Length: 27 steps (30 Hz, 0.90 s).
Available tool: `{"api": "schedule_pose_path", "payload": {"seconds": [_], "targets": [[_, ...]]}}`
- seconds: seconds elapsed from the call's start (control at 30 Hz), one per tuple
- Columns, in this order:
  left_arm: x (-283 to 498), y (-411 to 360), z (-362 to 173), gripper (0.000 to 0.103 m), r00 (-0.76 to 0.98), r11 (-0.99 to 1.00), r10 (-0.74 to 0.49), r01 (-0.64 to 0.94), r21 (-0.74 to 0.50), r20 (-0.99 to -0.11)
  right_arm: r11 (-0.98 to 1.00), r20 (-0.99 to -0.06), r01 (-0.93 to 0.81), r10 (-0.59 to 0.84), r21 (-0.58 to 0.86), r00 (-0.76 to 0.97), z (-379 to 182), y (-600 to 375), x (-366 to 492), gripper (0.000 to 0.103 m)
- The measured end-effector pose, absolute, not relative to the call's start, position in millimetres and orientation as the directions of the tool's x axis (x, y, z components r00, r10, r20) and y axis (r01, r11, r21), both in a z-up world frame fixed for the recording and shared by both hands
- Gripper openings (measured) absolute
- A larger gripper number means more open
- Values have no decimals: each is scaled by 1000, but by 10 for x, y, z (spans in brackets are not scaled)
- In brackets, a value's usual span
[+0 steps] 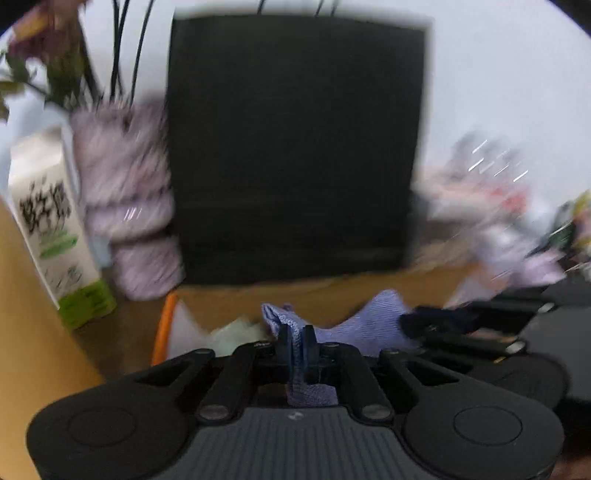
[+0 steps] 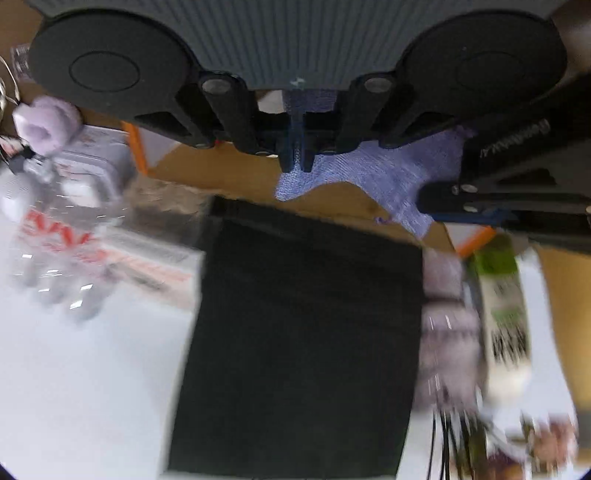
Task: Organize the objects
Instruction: 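Carry the purple pouch into the box and open both tools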
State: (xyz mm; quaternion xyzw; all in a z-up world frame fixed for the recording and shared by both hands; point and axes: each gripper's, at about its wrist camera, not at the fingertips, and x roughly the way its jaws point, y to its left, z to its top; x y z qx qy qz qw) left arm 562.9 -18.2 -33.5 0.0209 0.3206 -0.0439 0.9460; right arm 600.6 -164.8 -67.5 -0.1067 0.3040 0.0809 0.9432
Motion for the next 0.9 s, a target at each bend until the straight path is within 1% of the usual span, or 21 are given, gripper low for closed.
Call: {"api": "schedule_pose_path", "payload": {"seconds": [0.03,0.07,0.1,0.13,0.17,0.2,0.3,0.33,0.4,0.43,0.47,0.5,0.57,0.6,0.63,0.7,0.8,0.87,0.9], "targets": [[5678,-143,-413,10,771,996,-70,92,2,-633,960,-621,-234,91,-152,778,-749,-1634,6099,11],[5701,-96,-450,13,753,995,-94,93,-35,-651,960,-670,-254,110,-120,734,-780,-1650,6207,14],[5710,-35,-451,17,739,991,-135,99,-91,-660,958,-671,-279,162,-69,724,-752,-1689,6209,21],[5725,15,-449,25,733,990,-137,86,-109,-666,956,-651,-293,210,-20,729,-719,-1751,6203,58],[5741,19,-460,33,726,994,-110,70,-85,-678,965,-646,-262,203,5,736,-705,-1819,6214,81],[5758,26,-475,41,720,995,-98,60,-79,-687,972,-651,-232,189,20,735,-715,-1882,6242,84],[5757,53,-503,42,695,991,-127,69,-111,-708,962,-672,-216,271,167,689,-766,-2073,6279,84],[5774,47,-513,42,677,991,-130,67,-115,-725,961,-678,-203,275,186,682,-774,-2115,6263,85],[5759,47,-532,42,662,992,-114,42,-115,-740,962,-688,-170,273,216,672,-783,-2172,6211,89],[5738,46,-524,44,663,994,-100,32,-105,-742,962,-698,-157,271,224,662,-790,-2189,6199,94],[5716,43,-532,44,657,995,-93,25,-101,-748,968,-708,-162,252,193,660,-819,-2167,6166,98],[5699,30,-531,44,657,995,-97,40,-94,-748,974,-725,-161,225,158,651,-859,-2134,6147,96],[5627,0,-484,46,683,995,-98,74,-64,-724,970,-724,-146,241,193,647,-842,-2161,6087,95],[5558,-11,-456,49,708,996,-88,79,-45,-701,969,-720,-136,244,206,650,-818,-2172,6041,95],[5507,-36,-427,52,715,996,-75,87,-18,-695,971,-720,-139,239,196,652,-804,-2157,5996,96],[5343,-75,-327,52,736,995,-55,98,27,-675,976,-721,-145,218,163,658,-759,-2115,5896,97],[5004,-41,-72,52,767,996,-68,91,3,-638,981,-692,-144,194,130,696,-525,-2170,5654,100],[4667,-14,102,59,787,994,-109,105,-42,-607,986,-649,-138,167,96,743,-286,-2237,5382,103],[4443,-9,180,69,797,991,-130,121,-55,-589,988,-629,-136,155,78,762,-193,-2248,5254,103]]}}
